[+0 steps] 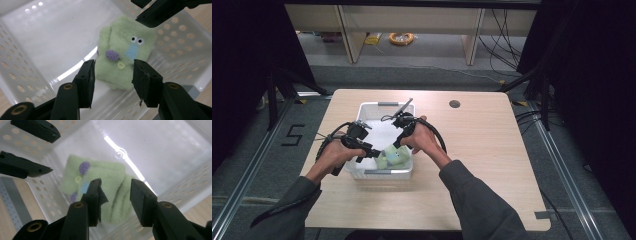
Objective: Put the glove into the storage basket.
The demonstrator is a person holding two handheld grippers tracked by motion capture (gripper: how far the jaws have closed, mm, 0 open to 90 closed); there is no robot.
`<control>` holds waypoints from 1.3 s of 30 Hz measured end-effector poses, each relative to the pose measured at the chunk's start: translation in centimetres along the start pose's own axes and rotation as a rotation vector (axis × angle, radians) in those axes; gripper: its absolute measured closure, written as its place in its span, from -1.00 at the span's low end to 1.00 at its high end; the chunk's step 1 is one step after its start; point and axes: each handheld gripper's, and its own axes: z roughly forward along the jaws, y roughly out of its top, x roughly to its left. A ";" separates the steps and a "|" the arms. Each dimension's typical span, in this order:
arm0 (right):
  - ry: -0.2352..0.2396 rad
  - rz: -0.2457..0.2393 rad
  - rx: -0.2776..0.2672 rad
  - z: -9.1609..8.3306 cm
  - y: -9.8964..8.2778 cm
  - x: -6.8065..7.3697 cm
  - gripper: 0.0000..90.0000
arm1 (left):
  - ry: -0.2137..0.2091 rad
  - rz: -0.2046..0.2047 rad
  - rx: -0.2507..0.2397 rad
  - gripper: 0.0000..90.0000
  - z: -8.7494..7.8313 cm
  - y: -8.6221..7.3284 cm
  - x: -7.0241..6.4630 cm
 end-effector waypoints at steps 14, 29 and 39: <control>0.026 -0.005 -0.089 -2.6 -1.2 -0.5 0.18 | -0.007 -0.038 -0.144 -0.22 -2.7 -0.6 -1.7; 0.071 -0.019 -0.209 -5.9 -5.4 -1.1 -0.11 | -0.060 -0.026 -0.254 -0.37 -3.6 -2.8 -4.8; 0.048 0.006 -0.276 -7.8 -8.9 -1.5 -0.24 | -0.065 0.022 -0.291 -0.44 -3.5 -4.0 -7.2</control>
